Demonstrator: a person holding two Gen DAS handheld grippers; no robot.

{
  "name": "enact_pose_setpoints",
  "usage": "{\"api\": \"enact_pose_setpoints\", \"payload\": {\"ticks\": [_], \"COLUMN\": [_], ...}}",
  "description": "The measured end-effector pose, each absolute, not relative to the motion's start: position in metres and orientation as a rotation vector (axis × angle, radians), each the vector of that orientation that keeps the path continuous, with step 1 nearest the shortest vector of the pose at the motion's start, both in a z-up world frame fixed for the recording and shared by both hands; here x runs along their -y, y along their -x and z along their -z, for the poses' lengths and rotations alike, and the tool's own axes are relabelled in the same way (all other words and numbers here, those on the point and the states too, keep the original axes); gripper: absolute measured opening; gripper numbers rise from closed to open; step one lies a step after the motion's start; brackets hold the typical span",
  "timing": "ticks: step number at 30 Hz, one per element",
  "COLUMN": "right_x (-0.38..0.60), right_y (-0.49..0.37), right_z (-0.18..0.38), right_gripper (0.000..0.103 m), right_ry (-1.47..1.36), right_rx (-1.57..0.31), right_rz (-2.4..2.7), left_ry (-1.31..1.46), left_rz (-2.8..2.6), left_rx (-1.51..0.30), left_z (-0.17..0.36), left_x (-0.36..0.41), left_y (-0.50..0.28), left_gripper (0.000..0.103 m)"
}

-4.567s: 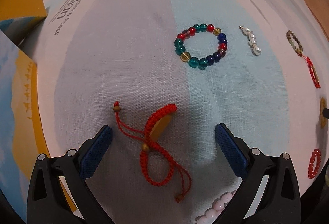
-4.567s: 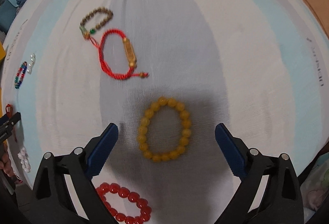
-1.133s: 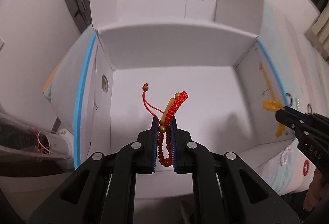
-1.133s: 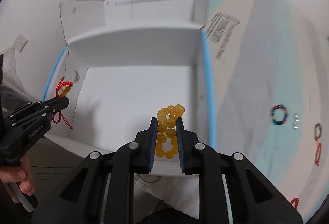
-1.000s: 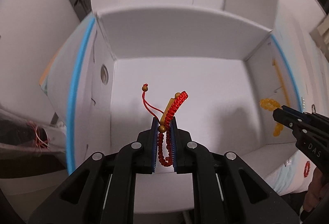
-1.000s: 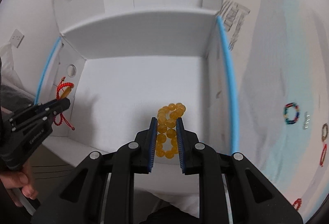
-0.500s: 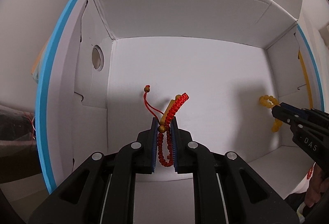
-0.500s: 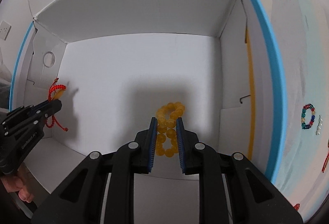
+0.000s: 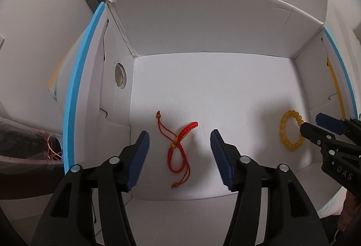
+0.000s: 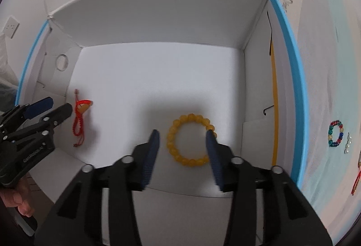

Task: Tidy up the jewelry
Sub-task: 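Open both tools to drop the bracelets into the box, then move both tools back over the remaining bracelets on the bed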

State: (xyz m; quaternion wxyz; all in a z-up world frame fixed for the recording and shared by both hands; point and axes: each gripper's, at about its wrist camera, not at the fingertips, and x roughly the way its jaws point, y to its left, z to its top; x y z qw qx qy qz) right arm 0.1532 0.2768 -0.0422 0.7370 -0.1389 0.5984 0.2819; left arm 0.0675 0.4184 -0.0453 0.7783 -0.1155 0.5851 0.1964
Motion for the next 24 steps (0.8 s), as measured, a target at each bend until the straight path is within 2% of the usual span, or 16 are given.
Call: {"api": "enact_pose_setpoints", "payload": {"ticks": [2, 5, 6, 7, 8, 12, 18, 24], "right_x": [-0.275, -0.275, -0.273, -0.270, -0.268, -0.258, -0.233, -0.213], "right_y": [-0.149, -0.143, -0.140, -0.139, -0.136, -0.138, -0.139, -0.136], "right_z": [0.034, 0.020, 0.014, 0.008, 0.003, -0.008, -0.027, -0.039], "right_gripper": [0.058, 0.069, 0.073, 0.083, 0.086, 0.086, 0.093, 0.095], "right_ry": [0.278, 0.261, 0.272, 0.279, 0.283, 0.278, 0.235, 0.192], "right_rx": [-1.293, -1.249, -1.222, -1.200, -1.172, -1.137, -1.095, -1.049], "right_rz": [-0.662, -0.719, -0.716, -0.708, -0.704, -0.698, -0.667, -0.626], "left_ry": [0.250, 0.229, 0.207, 0.186, 0.172, 0.187, 0.185, 0.197], "left_rz": [-0.424, -0.413, -0.423, -0.442, -0.455, -0.450, -0.472, -0.457], "left_rx": [-1.259, -1.235, -1.227, -1.212, -1.195, -1.162, -1.093, -1.035], "left_z": [0.041, 0.035, 0.032, 0.029, 0.026, 0.013, -0.004, -0.021], "left_x": [-0.419, -0.412, -0.409, -0.407, -0.405, -0.401, -0.389, -0.373], "left_y": [-0.064, -0.061, -0.061, -0.060, -0.059, -0.055, -0.052, -0.048], "left_gripper": [0.060, 0.070, 0.081, 0.088, 0.088, 0.090, 0.097, 0.097]}}
